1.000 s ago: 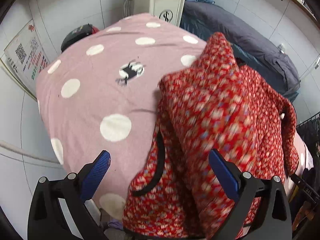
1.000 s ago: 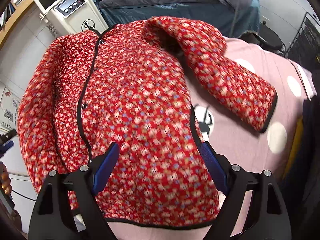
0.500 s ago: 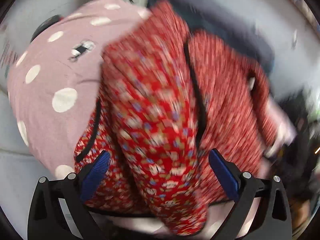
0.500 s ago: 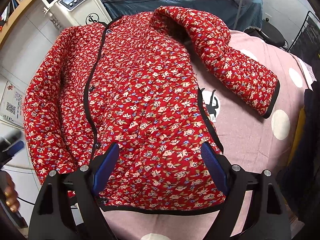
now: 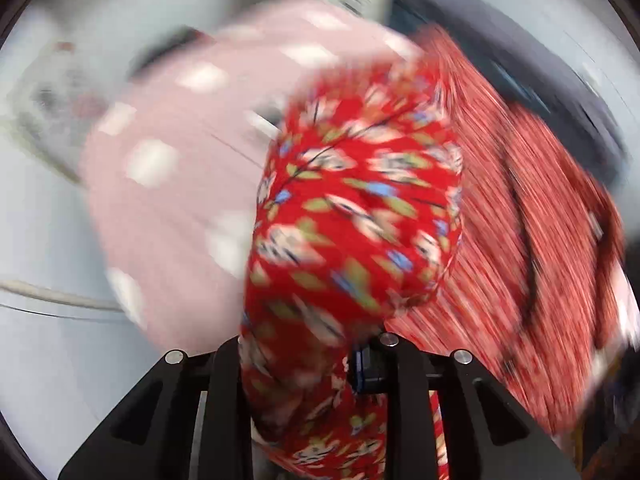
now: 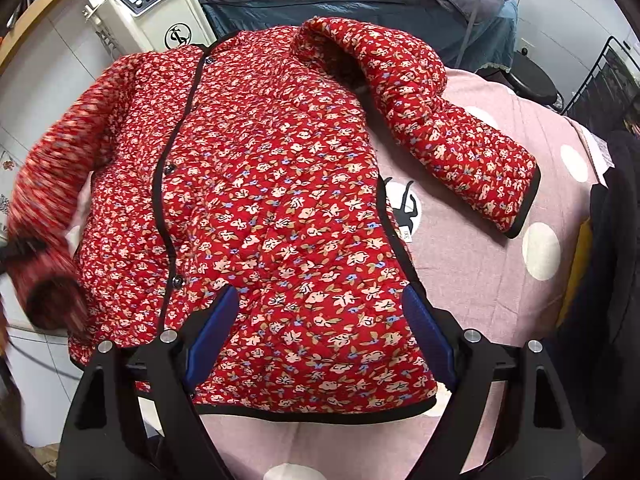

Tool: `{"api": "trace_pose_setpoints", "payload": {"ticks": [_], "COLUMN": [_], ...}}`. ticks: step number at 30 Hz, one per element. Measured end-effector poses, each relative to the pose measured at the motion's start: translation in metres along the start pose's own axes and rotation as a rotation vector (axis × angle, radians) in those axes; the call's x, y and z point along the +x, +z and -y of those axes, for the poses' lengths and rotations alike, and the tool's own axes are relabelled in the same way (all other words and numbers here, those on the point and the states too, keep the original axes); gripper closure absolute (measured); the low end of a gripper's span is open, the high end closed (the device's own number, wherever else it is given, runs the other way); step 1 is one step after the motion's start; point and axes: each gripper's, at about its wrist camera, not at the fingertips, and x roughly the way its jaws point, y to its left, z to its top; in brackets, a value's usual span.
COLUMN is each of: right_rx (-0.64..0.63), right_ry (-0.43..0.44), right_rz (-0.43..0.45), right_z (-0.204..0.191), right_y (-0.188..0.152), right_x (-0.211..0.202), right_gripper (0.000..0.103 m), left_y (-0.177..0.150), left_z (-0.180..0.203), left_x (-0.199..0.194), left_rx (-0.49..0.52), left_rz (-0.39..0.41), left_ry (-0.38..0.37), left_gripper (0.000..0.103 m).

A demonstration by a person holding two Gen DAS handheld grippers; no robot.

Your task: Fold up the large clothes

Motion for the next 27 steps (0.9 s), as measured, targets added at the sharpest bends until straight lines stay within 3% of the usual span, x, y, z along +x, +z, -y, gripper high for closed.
{"api": "trace_pose_setpoints", "payload": {"ticks": [2,4,6,9,11,12,14,16,18,24,27], "right_rx": [0.001,-0.006,-0.015,-0.015,-0.001,0.004,0.018,0.020,0.022,0.023,0.010], "right_ry": [-0.001,0.002,0.006,0.010,0.016,0.018,0.017,0.012,0.008,0.020,0.034], "right_rz": [-0.006,-0.014,-0.028,-0.050,-0.064,-0.071,-0.086,-0.091,-0.099,-0.104,-0.099], "right_z": [-0.002,-0.005,-0.010,-0.013,-0.013,-0.012,-0.009,-0.006,-0.004,-0.004,-0.008], "right_y": [0.002,0.006,0.012,0.018,0.021,0.022,0.022,0.021,0.020,0.022,0.023], "right_x": [0.002,0.004,0.006,0.012,0.016,0.017,0.020,0.021,0.023,0.029,0.029], "right_gripper": [0.020,0.020,0.020,0.020,0.020,0.020,0.020,0.020,0.020,0.020,0.020], "left_y": [0.040,0.070,0.097,0.113,0.107,0.099,0.087,0.076,0.075,0.083,0.088], "left_z": [-0.046,-0.083,-0.116,-0.143,-0.149,-0.154,-0.170,-0.183,-0.185,-0.179,-0.185], "left_x": [0.002,0.013,0.039,0.083,0.104,0.113,0.123,0.122,0.108,0.069,0.061], "left_rx": [-0.089,-0.182,-0.283,-0.387,-0.446,-0.492,-0.600,-0.676,-0.639,-0.450,-0.462], "left_rz": [0.065,0.064,0.008,-0.144,-0.211,-0.242,-0.268,-0.244,-0.201,-0.130,-0.122], "left_ry": [0.086,0.077,0.027,-0.068,-0.115,-0.173,-0.287,-0.405,-0.446,-0.416,-0.520], "left_gripper": [0.080,0.077,0.076,0.075,0.075,0.075,0.075,0.075,0.075,0.075,0.075]}}
